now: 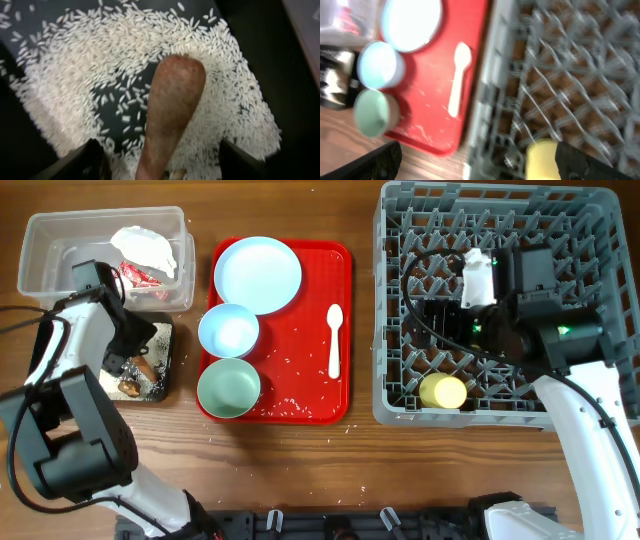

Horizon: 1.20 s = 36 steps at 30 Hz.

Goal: Sort waste into correct bins and load items into the dishwasher rack

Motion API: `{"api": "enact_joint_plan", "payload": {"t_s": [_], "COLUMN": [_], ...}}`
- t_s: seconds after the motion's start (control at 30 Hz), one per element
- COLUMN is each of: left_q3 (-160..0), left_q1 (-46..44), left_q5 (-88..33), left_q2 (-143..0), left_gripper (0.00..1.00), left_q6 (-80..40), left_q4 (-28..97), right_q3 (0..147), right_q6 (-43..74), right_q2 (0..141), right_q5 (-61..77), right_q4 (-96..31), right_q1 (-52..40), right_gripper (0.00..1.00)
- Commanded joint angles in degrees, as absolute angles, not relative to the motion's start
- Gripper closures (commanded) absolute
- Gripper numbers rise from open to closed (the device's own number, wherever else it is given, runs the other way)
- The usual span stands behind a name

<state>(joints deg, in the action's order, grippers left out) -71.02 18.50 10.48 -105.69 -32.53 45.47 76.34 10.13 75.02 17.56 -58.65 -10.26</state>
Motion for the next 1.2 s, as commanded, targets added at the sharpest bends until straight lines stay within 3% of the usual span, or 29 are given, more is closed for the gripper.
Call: {"api": "enact_joint_plan", "payload": {"t_s": [0.0, 0.17, 0.27, 0.5, 0.67, 0.87, 1.07, 1.17], "left_q3": [-75.68, -75.68, -75.66, -75.66, -75.66, -75.66, -75.66, -75.66], "left_q1": [18.39, 13.34, 10.35, 10.22, 10.22, 10.22, 10.22, 10.22], "left_q5": [6.07, -5.1, -4.91, -4.91, -4.91, -4.91, -4.91, -4.91], "left_q2": [-96.75, -86.06, -85.95, -86.04, -86.04, -86.04, -86.04, -86.04], "left_gripper": [0.23, 0.18, 0.0, 0.0, 0.0, 0.0, 0.0, 0.0], "left_q6": [-29.78, -22.65, -22.7, -22.72, -22.9, -22.9, -22.9, -22.9], "left_q4": [50.13, 50.87, 51.46, 51.68, 51.72, 51.72, 51.72, 51.72], "right_q3": [77.14, 77.14, 77.14, 77.14, 77.14, 77.17, 77.23, 77.25], "right_q6": [9.17, 19.42, 25.5, 32.23, 39.03, 44.12, 46.02, 46.68], "right_q2": [75.0, 83.64, 92.77, 105.49, 111.37, 119.52, 123.85, 124.11], "right_q5": [24.1, 17.52, 13.72, 13.32, 1.1, 0.86, 3.88, 7.7], "right_q4": [-49.76, -30.72, -27.18, -24.32, -13.82, -0.91, 2.85, 0.6], "right_q1": [-18.48, -35.42, -40.34, -44.4, -44.4, -44.4, -44.4, -43.68], "right_gripper": [0.0, 0.02, 0.09, 0.21, 0.34, 0.51, 0.52, 0.61]}}
